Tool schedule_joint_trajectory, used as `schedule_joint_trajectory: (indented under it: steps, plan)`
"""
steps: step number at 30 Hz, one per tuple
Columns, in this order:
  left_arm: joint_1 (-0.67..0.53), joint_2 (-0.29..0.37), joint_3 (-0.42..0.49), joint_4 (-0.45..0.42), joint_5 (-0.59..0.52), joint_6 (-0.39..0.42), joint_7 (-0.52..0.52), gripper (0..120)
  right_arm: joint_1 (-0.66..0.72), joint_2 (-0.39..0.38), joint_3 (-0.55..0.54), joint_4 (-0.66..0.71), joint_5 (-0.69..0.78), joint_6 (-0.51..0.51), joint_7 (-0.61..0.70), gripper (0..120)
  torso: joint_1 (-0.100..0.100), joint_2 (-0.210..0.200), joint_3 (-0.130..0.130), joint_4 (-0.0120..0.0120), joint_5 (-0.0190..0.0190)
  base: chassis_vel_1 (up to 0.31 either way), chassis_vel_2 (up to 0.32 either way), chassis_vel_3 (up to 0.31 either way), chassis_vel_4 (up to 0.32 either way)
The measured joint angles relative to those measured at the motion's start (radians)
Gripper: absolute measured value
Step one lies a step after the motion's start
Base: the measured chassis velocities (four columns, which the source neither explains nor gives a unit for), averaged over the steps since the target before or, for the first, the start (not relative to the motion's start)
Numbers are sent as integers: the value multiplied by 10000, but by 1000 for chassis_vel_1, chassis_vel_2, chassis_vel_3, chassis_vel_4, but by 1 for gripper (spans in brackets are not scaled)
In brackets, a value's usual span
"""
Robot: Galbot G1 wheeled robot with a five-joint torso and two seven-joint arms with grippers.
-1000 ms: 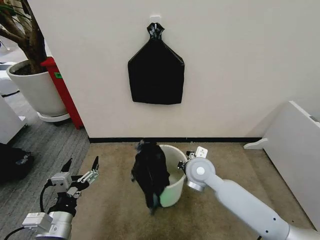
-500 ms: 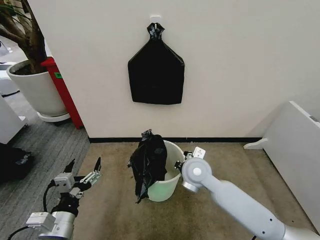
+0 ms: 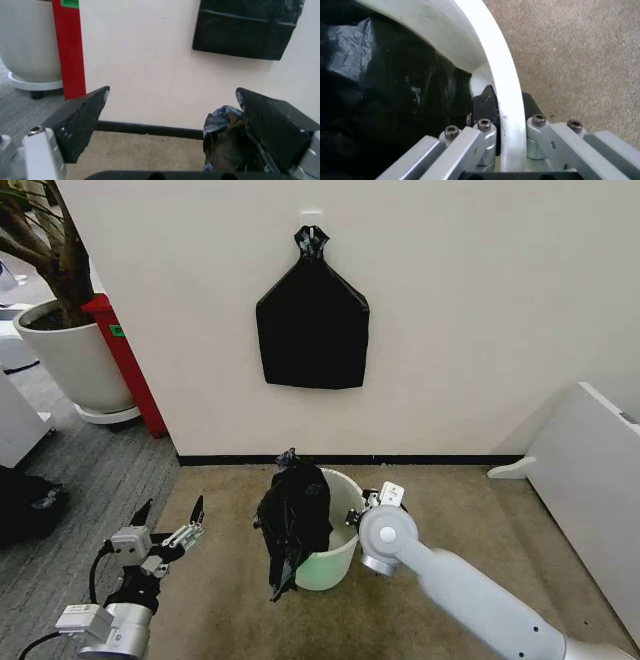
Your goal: Place the garbage bag over the trash bin.
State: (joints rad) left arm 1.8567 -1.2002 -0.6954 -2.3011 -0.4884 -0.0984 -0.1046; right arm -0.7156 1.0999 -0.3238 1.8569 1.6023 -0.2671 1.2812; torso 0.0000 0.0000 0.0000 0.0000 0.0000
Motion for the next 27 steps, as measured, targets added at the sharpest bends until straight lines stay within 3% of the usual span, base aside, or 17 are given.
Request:
schedule_joint_trajectory:
  steps: [12, 19, 21, 27]
  plan:
    - [40, -5, 1, -91, -41, -19, 90, 100, 43, -178, -260, -80, -578, -176, -486, 31, 0, 0, 0, 0, 1, 0, 0, 0, 0]
    - [22, -12, 1, -113, -74, -21, 99, 100, 9, -231, -292, -93, -1000, -185, -644, 59, 0, 0, 0, 0, 1, 0, 0, 0, 0]
    - [22, -18, 1, -113, -74, -21, 103, 100, 12, -236, -306, -104, -1071, -185, -674, 62, 0, 0, 0, 0, 0, 0, 0, 0, 0]
    - [26, -62, 6, -98, -57, -29, 136, 100, 96, -328, -511, -315, -1957, -180, -1006, 90, 0, 0, 0, 0, 1, 0, 0, 0, 0]
